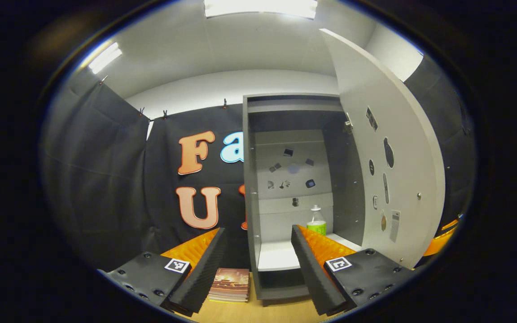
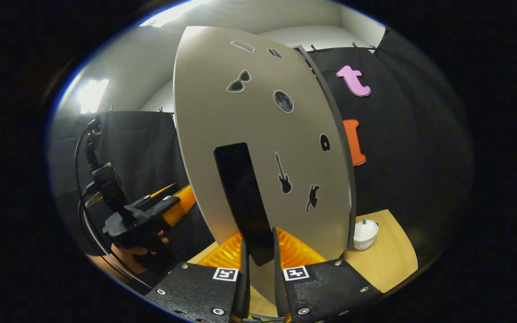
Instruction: Open the cabinet door with the right hand, grasp the bottle in the cabinet with the left hand and place it on the coaster, then close the cabinet door with the right hand.
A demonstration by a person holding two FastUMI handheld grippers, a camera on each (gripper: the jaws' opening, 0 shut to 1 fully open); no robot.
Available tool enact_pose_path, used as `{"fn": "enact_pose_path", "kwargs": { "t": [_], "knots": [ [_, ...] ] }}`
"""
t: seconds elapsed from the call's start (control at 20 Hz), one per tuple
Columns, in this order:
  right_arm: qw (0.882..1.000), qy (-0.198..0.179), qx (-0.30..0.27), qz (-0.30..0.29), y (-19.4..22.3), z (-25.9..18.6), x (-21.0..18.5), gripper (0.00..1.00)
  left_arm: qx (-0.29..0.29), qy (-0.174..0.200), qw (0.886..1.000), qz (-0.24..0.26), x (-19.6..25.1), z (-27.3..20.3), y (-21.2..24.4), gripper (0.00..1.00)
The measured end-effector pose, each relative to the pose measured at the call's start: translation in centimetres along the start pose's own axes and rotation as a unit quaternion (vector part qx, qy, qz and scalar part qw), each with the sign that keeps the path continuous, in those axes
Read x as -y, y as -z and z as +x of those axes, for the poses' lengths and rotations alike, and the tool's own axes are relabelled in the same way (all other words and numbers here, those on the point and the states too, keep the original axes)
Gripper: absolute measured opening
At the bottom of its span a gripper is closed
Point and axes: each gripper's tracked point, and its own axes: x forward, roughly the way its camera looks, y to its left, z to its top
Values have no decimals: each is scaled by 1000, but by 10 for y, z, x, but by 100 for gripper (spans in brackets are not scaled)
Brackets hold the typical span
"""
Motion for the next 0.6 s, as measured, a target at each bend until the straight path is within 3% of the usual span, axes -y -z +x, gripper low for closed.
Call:
{"fn": "enact_pose_path", "kwargs": {
  "t": [0.3, 0.6],
  "knots": [
    [999, 12, 3, 29, -5, -14, 21, 22, 0, 16, 1000, -1, 52, -2, -4, 94],
    [998, 44, 30, 17, -14, -27, 33, 19, -11, 14, 1000, -7, 91, -2, -5, 94]
  ]
}}
